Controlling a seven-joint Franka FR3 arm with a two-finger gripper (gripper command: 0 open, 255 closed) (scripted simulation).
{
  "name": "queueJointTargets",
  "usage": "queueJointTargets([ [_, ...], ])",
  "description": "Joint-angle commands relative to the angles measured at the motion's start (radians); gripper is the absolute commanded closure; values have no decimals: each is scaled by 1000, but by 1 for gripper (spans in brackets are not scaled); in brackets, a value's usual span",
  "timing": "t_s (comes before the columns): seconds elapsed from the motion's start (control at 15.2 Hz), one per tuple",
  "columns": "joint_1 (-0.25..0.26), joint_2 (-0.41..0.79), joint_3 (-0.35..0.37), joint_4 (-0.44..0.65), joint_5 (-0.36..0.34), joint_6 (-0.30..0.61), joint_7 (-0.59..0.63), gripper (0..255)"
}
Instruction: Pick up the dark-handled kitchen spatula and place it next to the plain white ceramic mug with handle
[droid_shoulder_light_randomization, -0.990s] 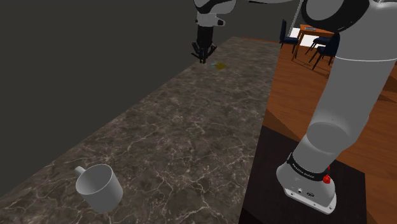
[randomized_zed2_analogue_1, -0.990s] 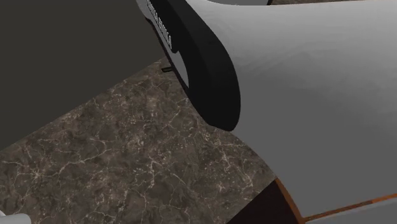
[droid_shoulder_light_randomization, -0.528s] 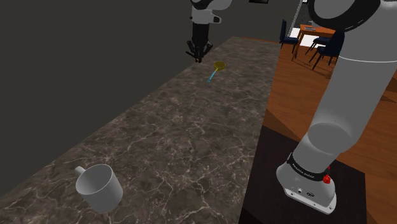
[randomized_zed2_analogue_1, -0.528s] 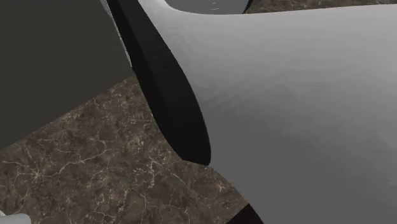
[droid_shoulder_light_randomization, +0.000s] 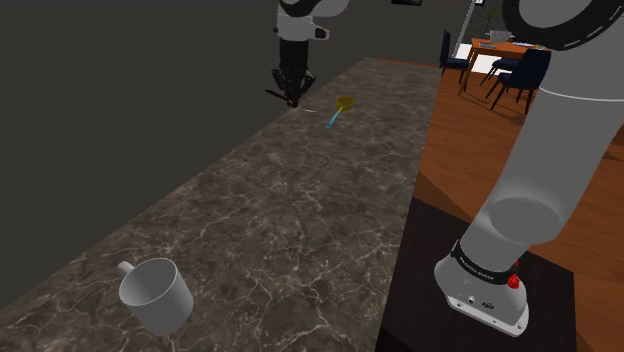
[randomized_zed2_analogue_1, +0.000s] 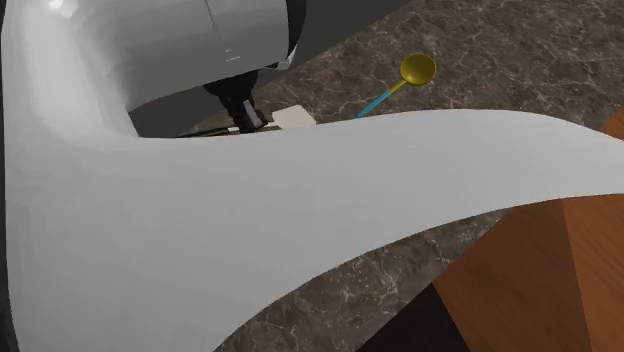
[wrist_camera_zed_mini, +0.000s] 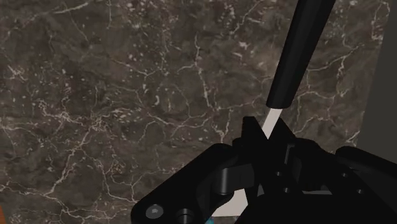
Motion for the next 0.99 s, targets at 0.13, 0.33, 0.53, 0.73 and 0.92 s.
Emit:
queueJointTargets([
  [0.13,51,-6,39,-16,-4,16,91,255],
  [0.33,90,2,68,-7,-9,19,160,255],
  [0.53,130,19,96,13,-16,19,230,255],
  [0.73,172,45,124,45,-27,16,300,255],
  [0.92,215,80,149,88,-41,9,370,255],
])
